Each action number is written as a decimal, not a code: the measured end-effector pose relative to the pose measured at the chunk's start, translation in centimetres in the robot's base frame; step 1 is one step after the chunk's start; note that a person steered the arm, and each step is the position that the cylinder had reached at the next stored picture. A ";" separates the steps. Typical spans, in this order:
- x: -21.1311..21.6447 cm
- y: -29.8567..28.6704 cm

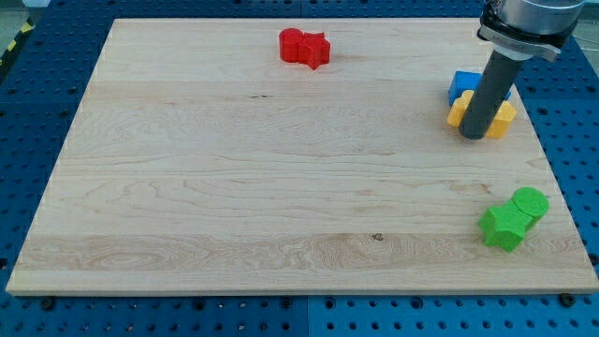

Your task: Push the yellow hexagon into the blue triangle

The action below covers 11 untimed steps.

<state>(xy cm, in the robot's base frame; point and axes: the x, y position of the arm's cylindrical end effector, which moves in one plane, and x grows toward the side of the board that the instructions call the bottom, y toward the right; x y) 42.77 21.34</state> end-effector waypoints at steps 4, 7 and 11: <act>2.3 5.3; 1.2 5.5; 0.6 6.3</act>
<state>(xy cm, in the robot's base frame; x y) 43.41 27.65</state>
